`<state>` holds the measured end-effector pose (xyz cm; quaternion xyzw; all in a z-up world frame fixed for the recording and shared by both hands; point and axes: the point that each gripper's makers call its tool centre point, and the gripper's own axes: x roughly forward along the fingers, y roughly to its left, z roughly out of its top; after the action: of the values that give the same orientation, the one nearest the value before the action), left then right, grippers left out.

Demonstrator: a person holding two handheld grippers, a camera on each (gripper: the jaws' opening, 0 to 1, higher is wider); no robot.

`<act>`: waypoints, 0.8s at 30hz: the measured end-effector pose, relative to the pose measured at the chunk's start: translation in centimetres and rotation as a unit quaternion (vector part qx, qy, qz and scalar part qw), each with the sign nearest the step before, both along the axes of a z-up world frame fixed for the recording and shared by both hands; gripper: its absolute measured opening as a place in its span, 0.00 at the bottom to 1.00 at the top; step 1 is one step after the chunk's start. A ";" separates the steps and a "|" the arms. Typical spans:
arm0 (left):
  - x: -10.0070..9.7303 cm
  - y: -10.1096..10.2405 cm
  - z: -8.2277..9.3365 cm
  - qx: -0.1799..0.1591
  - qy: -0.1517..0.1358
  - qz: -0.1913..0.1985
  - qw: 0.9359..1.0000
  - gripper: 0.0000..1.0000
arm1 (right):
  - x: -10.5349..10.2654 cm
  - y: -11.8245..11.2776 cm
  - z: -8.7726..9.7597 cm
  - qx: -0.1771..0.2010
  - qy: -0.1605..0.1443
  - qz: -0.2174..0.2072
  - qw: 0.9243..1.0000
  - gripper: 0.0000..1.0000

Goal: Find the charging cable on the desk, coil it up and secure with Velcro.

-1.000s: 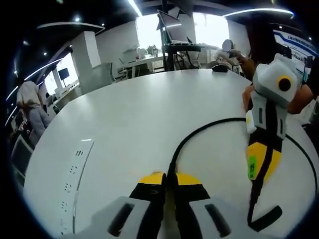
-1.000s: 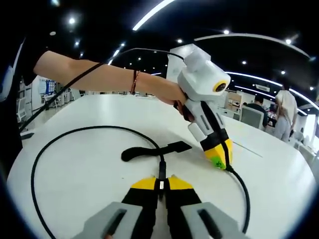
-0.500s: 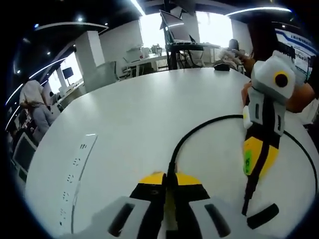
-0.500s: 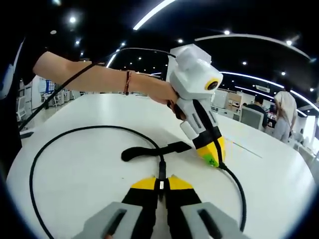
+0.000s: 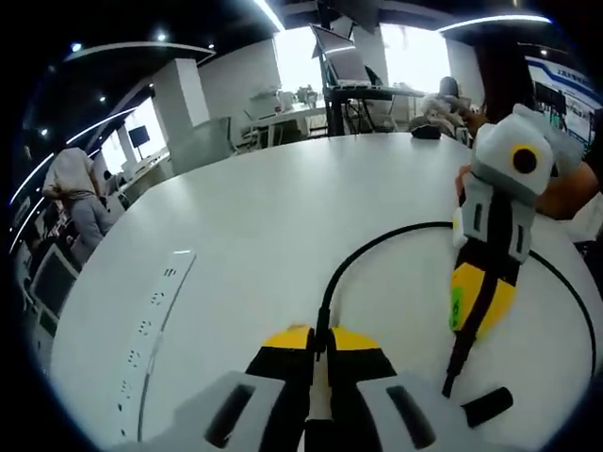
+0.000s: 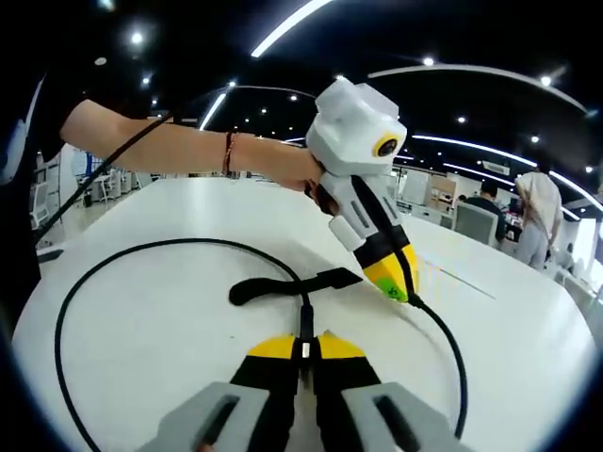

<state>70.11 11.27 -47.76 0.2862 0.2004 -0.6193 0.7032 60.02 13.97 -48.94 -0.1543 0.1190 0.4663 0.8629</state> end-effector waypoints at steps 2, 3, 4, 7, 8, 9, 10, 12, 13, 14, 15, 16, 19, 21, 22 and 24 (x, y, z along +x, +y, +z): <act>-0.1 0.3 0.1 -0.001 -0.001 0.004 1.000 0.06 | -0.1 0.1 0.0 0.000 0.000 0.000 1.000 0.08; -0.2 0.5 0.2 -0.003 -0.001 0.007 1.000 0.06 | 0.0 0.1 0.0 -0.001 -0.001 0.000 1.000 0.08; -0.3 0.7 0.3 -0.002 -0.002 0.010 1.000 0.06 | 0.0 0.1 0.0 -0.001 -0.001 0.000 1.000 0.08; -0.5 1.2 0.7 -0.008 -0.001 0.017 1.000 0.06 | -0.1 0.1 0.0 -0.002 -0.003 0.000 1.000 0.08; -0.6 1.3 0.8 -0.010 -0.001 0.020 1.000 0.06 | -0.1 0.2 0.0 -0.003 -0.003 0.000 1.000 0.08; -0.6 1.4 0.8 -0.010 -0.001 0.023 1.000 0.06 | -0.1 0.2 0.0 -0.002 -0.003 0.000 1.000 0.08; -0.6 1.6 1.0 -0.011 -0.002 0.025 1.000 0.06 | -0.1 0.2 0.0 -0.002 -0.003 0.000 1.000 0.08; -0.6 1.8 1.1 -0.012 -0.003 0.028 1.000 0.06 | -0.2 0.3 0.0 -0.002 -0.003 0.000 1.000 0.08; -0.7 2.0 1.3 -0.015 -0.003 0.031 0.999 0.06 | -0.3 0.3 0.0 -0.002 -0.003 0.000 1.000 0.08; -0.8 2.0 1.4 -0.017 -0.002 0.032 0.999 0.06 | -0.3 0.3 0.1 -0.002 -0.003 0.000 1.000 0.08; -0.9 2.1 1.6 -0.019 -0.002 0.035 0.999 0.06 | -0.3 0.3 0.0 -0.002 -0.003 0.000 1.000 0.08; -1.0 2.3 1.7 -0.020 -0.002 0.037 0.999 0.06 | -0.4 0.4 0.0 -0.002 -0.003 0.000 1.000 0.08; -1.2 2.6 2.1 -0.026 -0.004 0.043 0.999 0.06 | -0.5 0.4 0.0 -0.003 -0.004 0.000 1.000 0.08; -1.4 2.9 2.6 -0.033 -0.005 0.049 0.998 0.06 | -0.5 0.4 0.0 -0.002 -0.004 0.000 1.000 0.08; -1.4 3.0 2.7 -0.035 -0.006 0.051 0.998 0.06 | -0.5 0.4 0.0 -0.002 -0.004 0.000 1.000 0.08; -1.6 3.4 2.8 -0.039 -0.006 0.056 0.998 0.06 | -0.6 0.4 0.0 -0.003 -0.005 0.000 1.000 0.08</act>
<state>68.50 14.64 -44.98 0.2507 0.1870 -0.5847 0.7486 59.44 14.41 -48.95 -0.1592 0.1160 0.4650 0.8631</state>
